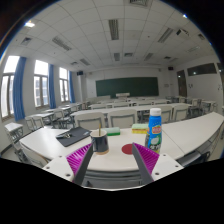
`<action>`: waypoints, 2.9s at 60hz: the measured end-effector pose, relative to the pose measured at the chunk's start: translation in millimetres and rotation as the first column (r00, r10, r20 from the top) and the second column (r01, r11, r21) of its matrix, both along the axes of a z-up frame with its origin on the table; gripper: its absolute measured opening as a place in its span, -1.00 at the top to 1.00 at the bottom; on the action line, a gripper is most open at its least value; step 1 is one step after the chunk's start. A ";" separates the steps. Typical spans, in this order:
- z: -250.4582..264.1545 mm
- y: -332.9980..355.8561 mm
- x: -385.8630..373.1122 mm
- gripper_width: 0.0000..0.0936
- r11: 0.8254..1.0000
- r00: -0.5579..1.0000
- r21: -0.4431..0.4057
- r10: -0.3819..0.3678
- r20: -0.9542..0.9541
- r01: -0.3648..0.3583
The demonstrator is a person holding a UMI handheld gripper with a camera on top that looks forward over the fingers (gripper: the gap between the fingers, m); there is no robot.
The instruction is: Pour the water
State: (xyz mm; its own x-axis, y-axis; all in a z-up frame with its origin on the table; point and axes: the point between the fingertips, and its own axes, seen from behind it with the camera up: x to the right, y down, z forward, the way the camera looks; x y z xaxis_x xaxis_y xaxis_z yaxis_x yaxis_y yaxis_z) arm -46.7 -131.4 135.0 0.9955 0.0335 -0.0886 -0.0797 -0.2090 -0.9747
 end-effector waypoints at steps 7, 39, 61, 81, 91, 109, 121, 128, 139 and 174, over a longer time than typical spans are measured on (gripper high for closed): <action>4.9 -0.4 24.4 -0.78 0.998 0.998 0.033 -0.061 0.035 0.060; -53.5 116.8 162.1 -0.76 0.959 0.956 0.019 -0.284 0.072 0.283; -55.6 131.0 158.6 0.17 0.975 0.968 0.076 -0.217 0.125 0.209; 49.4 187.8 92.2 0.16 0.991 0.315 0.134 -0.124 0.941 -0.009; 78.4 203.3 53.3 0.15 0.987 -0.401 0.108 -0.148 0.904 -0.121; 74.8 215.6 40.0 0.15 0.988 -0.681 -0.004 -0.102 0.725 -0.152; 93.2 209.8 43.1 0.15 0.984 -0.601 0.073 -0.158 0.783 -0.164; 116.8 207.4 56.0 0.15 0.969 -0.225 0.202 -0.231 0.947 -0.145; 84.1 193.7 78.0 0.15 0.960 0.657 0.278 -0.193 0.729 -0.026; -60.3 212.4 73.4 0.12 0.998 0.998 0.046 0.048 0.029 -0.050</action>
